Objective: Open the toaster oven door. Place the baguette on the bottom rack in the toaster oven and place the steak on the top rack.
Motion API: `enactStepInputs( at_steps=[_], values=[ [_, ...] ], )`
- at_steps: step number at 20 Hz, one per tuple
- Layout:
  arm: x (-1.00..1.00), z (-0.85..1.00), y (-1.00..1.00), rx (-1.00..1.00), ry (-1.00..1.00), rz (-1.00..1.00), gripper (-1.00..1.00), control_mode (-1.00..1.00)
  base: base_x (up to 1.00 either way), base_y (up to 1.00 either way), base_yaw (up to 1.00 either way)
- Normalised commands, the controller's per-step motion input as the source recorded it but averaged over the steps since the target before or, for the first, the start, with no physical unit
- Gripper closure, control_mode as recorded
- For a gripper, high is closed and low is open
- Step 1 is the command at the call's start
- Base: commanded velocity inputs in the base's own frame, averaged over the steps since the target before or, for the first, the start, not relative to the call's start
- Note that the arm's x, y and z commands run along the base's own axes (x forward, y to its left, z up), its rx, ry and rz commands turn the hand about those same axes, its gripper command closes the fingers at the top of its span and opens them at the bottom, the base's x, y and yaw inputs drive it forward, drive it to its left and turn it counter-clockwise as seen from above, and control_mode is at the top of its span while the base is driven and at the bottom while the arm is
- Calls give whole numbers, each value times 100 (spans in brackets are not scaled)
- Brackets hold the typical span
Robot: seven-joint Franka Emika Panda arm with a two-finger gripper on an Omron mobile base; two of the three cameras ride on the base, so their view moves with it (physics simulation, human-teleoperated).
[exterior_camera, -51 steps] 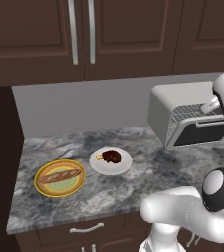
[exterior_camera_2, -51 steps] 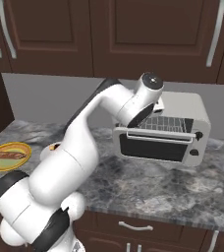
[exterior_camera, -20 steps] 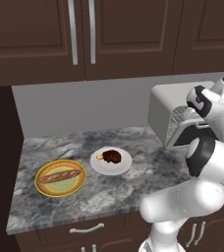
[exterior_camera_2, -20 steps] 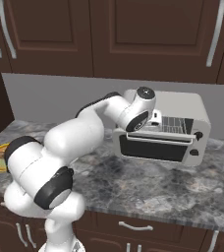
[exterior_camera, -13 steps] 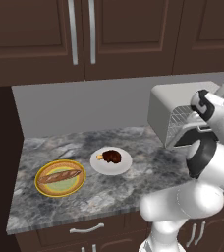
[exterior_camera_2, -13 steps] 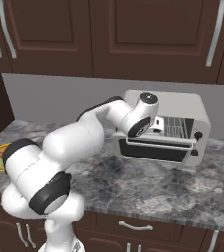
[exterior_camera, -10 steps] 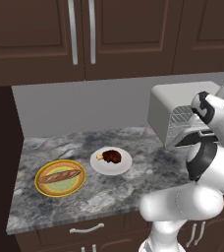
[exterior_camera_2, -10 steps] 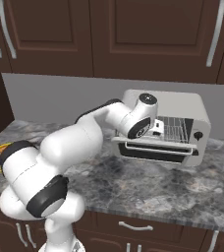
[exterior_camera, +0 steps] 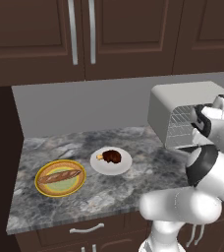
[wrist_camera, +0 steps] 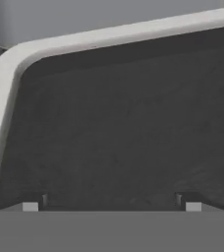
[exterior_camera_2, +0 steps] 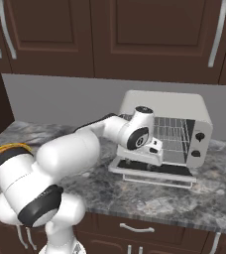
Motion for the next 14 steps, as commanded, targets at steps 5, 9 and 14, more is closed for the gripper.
enactStepInputs(
  at_steps=[5, 9, 14],
  values=[
    [-65, -73, 0, 0, 11, -12, -100, -100, 0, 0, 0],
    [-48, -65, 0, 1, 6, -13, -100, -100, 0, 0, 0],
    [-32, -47, 0, 4, 1, -9, -100, -100, 0, 0, 0]
  ],
)
